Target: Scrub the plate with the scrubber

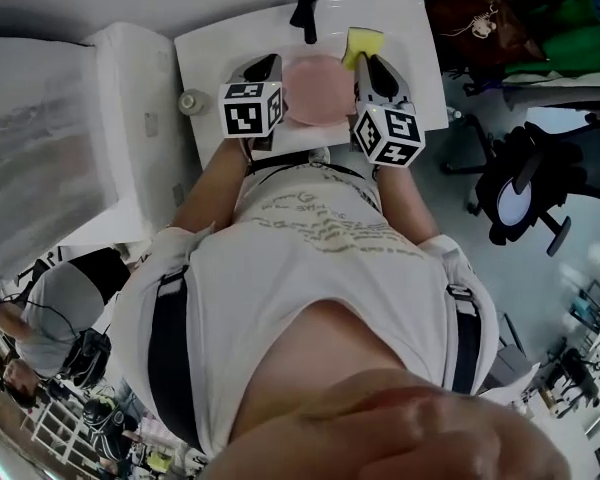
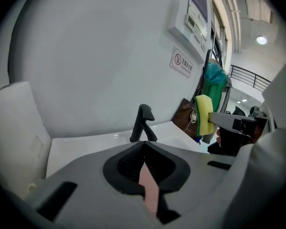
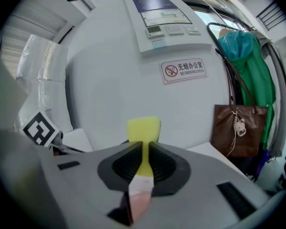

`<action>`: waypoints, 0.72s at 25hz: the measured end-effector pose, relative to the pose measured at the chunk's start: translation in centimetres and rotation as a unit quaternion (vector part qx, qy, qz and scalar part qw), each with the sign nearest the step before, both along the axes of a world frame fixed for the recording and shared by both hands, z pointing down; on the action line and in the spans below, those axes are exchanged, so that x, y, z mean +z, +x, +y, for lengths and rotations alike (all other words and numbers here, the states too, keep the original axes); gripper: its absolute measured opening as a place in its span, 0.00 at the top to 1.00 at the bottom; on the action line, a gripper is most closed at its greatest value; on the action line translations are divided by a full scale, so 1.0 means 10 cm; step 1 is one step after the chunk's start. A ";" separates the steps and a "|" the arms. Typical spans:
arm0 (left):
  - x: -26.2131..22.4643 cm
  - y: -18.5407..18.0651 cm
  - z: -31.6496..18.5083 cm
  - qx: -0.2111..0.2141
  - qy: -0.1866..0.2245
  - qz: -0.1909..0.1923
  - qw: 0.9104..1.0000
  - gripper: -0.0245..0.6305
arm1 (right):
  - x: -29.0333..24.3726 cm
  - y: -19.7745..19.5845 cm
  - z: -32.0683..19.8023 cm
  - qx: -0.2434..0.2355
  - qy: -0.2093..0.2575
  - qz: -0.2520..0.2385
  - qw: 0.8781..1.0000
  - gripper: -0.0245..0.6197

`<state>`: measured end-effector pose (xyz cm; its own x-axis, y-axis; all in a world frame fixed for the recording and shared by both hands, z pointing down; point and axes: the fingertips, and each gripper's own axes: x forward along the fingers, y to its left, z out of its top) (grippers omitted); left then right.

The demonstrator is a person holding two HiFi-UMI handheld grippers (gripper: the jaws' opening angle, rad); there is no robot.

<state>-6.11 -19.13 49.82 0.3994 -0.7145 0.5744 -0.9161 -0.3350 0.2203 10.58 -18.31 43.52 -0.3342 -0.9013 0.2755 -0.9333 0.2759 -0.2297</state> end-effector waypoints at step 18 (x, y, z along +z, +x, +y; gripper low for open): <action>1.61 -0.17 0.22 -0.017 -0.295 0.008 0.955 0.93 | 0.66 0.07 0.14 0.044 -0.098 -0.005 0.994 0.89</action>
